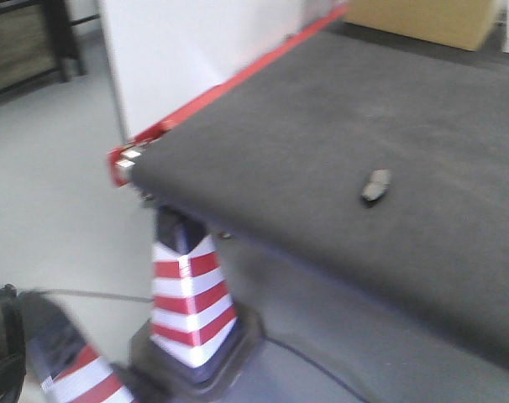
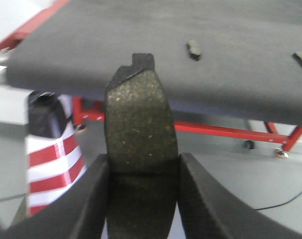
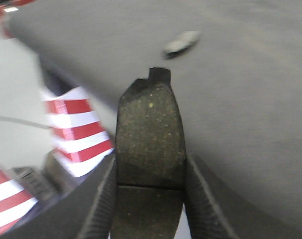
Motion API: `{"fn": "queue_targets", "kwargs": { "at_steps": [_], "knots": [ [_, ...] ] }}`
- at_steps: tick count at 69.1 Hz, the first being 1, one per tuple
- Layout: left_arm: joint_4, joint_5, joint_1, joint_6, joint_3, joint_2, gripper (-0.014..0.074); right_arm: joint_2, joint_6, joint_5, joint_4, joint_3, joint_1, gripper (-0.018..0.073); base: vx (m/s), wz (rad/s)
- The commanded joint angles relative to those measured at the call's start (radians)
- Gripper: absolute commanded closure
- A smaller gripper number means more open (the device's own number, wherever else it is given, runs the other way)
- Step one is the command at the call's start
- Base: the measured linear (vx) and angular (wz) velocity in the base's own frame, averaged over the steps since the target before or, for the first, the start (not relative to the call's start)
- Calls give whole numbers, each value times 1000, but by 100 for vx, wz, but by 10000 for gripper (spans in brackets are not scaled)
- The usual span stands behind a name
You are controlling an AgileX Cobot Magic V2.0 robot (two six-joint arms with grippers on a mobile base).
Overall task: Move and align brake pads A on conveyor
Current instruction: 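Turn past the cones and stop facing the conveyor belt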
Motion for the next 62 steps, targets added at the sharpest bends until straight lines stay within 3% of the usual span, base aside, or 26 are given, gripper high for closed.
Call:
{"fn": "queue_targets", "kwargs": {
  "at_steps": [1,62],
  "knots": [
    [5,-96,-5,-1,-33,6,467,5,-7,-87,6,-30,-3,560,32,-61],
    [5,-96,-5,-1,-33,6,467,5,-7,-86,6,-30,-3,560,26,-61]
  ]
}}
